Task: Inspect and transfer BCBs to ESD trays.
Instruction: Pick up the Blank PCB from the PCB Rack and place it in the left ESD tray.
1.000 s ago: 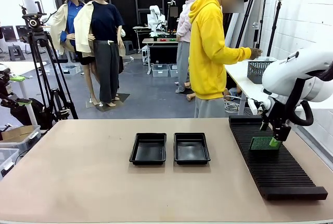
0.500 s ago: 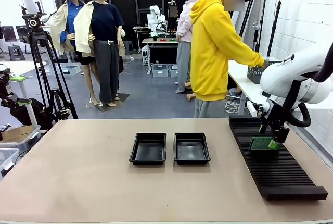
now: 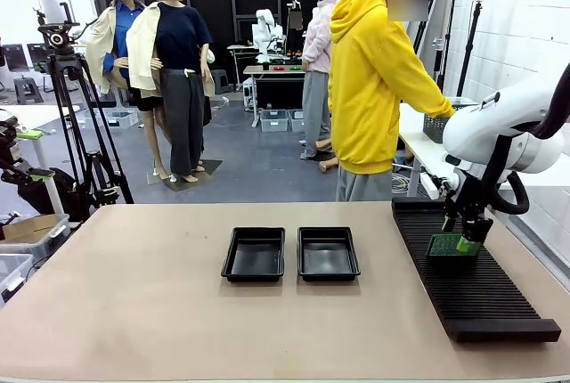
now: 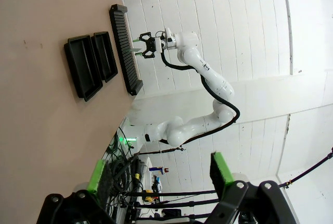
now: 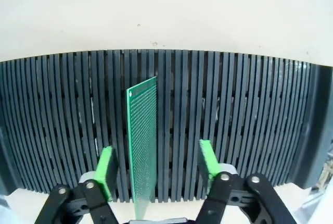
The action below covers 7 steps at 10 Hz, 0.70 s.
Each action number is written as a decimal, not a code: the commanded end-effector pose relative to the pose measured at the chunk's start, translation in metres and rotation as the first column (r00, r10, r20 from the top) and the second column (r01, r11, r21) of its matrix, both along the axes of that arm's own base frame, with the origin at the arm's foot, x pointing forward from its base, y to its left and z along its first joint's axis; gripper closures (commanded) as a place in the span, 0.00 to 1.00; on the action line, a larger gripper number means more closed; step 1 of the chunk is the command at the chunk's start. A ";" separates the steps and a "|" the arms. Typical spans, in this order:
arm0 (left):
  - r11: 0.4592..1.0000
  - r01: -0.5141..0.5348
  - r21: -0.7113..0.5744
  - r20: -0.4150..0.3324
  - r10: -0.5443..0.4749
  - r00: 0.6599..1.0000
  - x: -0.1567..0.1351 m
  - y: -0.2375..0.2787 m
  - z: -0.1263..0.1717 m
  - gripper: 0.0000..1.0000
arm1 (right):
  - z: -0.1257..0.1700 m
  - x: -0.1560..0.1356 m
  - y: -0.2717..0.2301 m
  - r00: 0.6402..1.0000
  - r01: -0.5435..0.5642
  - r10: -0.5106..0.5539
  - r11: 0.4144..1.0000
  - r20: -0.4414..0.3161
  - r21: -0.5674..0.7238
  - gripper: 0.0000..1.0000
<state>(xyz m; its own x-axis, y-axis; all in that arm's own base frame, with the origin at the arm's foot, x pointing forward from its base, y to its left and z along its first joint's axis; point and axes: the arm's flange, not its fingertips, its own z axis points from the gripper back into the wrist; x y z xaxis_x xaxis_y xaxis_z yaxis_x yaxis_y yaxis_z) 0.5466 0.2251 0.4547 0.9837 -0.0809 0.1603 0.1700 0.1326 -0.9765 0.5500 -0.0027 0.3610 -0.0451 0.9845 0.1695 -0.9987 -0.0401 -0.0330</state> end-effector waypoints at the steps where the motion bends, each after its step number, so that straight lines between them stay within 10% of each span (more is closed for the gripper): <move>1: 1.000 -0.007 -0.002 -0.001 0.007 1.000 0.000 0.000 0.002 0.00 | 0.000 0.006 -0.001 1.000 -0.027 0.027 0.999 -0.014 -0.017 0.65; 3: 1.000 -0.007 -0.002 -0.001 0.007 1.000 0.000 0.000 0.002 0.00 | 0.001 0.006 0.001 0.999 -0.032 0.032 0.999 -0.019 -0.023 1.00; 7: 1.000 -0.007 -0.002 -0.001 0.007 1.000 0.000 0.000 0.002 0.00 | 0.000 0.007 0.003 0.998 -0.051 0.049 0.998 -0.046 -0.039 1.00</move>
<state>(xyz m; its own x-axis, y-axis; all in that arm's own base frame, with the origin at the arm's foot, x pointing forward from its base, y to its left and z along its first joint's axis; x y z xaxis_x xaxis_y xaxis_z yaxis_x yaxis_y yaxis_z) 0.5466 0.2251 0.4547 0.9838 -0.0809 0.1603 0.1700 0.1326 -0.9765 0.5518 0.0008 0.3601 -0.0679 0.9863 0.1505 -0.9977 -0.0663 -0.0158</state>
